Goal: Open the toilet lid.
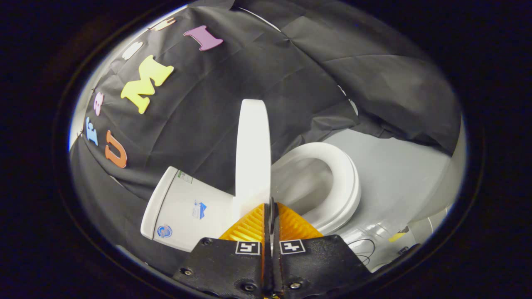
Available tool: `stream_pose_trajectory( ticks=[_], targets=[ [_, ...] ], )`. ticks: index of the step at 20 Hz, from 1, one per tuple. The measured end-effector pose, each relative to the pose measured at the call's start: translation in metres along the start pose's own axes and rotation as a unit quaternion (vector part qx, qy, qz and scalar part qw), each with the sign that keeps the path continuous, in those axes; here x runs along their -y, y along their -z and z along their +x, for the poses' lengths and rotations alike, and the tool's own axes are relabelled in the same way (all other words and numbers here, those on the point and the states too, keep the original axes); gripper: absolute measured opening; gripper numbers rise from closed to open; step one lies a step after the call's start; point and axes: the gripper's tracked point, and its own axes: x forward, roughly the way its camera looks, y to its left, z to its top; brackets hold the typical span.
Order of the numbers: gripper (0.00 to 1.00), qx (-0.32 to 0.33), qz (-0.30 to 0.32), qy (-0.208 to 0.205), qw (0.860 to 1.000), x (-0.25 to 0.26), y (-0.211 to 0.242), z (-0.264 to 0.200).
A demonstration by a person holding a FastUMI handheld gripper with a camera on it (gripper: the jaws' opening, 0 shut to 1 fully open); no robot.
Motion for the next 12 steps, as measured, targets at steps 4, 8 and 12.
stream_pose_trajectory(
  ticks=[4, 8, 12],
  targets=[
    [0.04, 0.002, -0.013, 0.003, 1.0, -0.009, 0.0, -0.003],
    [0.04, 0.006, -0.032, 0.007, 0.999, -0.019, 0.001, -0.004],
    [0.04, 0.01, -0.046, 0.008, 0.999, -0.031, 0.002, -0.009]
  ],
)
